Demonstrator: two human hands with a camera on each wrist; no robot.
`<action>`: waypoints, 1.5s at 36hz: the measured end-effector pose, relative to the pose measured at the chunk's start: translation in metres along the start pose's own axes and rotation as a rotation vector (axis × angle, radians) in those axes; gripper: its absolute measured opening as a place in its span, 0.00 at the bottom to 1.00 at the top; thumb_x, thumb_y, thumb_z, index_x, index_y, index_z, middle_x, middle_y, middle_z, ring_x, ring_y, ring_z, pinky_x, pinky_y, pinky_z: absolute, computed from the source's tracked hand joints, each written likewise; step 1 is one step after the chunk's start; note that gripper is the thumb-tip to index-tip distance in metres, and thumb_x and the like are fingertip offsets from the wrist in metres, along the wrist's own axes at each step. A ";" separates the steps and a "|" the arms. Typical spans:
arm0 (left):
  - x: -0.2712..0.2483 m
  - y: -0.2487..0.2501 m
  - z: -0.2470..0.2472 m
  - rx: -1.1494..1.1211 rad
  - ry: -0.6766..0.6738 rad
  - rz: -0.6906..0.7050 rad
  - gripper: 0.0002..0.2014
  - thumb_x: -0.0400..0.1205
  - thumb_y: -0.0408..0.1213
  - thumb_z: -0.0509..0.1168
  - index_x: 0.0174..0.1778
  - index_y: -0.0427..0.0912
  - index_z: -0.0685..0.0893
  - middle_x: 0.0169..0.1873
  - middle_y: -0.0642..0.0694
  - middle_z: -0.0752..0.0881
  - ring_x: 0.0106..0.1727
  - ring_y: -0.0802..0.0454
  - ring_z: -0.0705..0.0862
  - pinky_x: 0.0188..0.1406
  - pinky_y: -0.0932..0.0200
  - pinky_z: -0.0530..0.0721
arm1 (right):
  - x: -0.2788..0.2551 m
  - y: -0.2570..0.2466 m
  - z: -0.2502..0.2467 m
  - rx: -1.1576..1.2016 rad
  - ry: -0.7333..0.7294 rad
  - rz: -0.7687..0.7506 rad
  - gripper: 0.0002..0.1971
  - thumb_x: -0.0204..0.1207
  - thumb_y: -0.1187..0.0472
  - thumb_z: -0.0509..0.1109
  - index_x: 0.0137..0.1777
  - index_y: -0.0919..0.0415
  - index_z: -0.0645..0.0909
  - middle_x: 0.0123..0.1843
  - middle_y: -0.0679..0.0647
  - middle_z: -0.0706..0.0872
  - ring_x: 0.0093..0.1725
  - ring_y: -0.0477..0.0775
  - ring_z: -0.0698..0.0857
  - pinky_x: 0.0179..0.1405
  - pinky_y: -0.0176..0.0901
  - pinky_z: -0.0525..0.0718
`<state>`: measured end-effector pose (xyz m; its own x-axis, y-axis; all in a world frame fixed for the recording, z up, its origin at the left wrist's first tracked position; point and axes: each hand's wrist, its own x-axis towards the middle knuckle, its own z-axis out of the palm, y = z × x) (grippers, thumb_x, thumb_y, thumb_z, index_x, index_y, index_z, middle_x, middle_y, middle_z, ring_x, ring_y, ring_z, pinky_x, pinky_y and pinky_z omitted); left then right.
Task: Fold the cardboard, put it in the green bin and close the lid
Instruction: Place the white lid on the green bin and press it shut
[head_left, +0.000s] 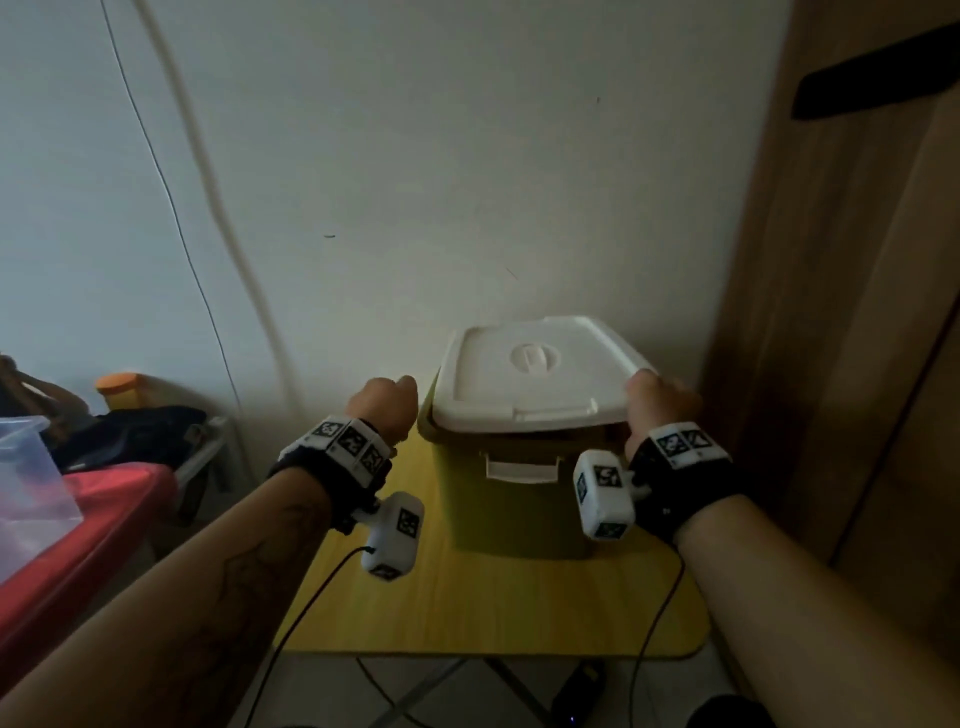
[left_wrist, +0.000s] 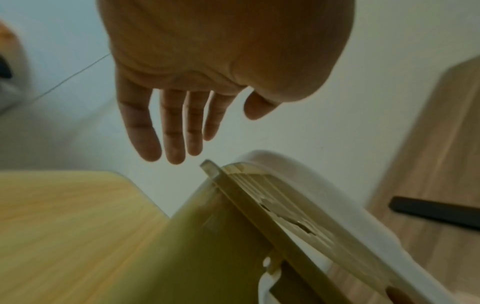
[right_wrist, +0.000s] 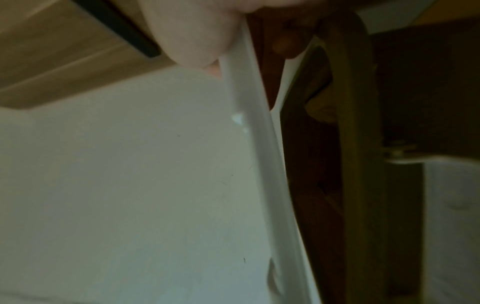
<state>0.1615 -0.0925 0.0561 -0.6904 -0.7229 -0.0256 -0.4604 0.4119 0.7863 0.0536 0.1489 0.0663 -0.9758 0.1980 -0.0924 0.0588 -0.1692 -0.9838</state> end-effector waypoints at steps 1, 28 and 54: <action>-0.001 -0.001 0.003 -0.048 -0.015 -0.011 0.21 0.80 0.50 0.52 0.40 0.36 0.82 0.49 0.33 0.90 0.50 0.32 0.89 0.55 0.32 0.89 | -0.002 0.003 0.001 -0.037 0.010 -0.030 0.21 0.68 0.61 0.65 0.60 0.66 0.85 0.52 0.63 0.89 0.51 0.69 0.88 0.54 0.62 0.90; 0.035 -0.012 0.045 0.118 0.017 0.114 0.30 0.75 0.56 0.55 0.74 0.56 0.78 0.55 0.36 0.91 0.52 0.35 0.91 0.52 0.39 0.91 | 0.021 0.044 -0.003 -0.676 -0.261 -0.280 0.28 0.80 0.57 0.60 0.81 0.57 0.69 0.73 0.62 0.80 0.62 0.60 0.81 0.59 0.48 0.80; -0.033 -0.033 0.018 -0.307 -0.311 -0.211 0.31 0.76 0.60 0.71 0.61 0.35 0.82 0.46 0.37 0.88 0.37 0.40 0.89 0.33 0.42 0.91 | 0.114 -0.005 -0.024 -1.034 -0.090 -0.221 0.38 0.62 0.41 0.66 0.68 0.66 0.82 0.67 0.68 0.85 0.64 0.71 0.85 0.67 0.55 0.82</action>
<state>0.1896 -0.0725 0.0194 -0.7554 -0.5540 -0.3500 -0.4542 0.0577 0.8890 -0.0532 0.1950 0.0565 -0.9962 0.0441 0.0748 -0.0134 0.7736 -0.6335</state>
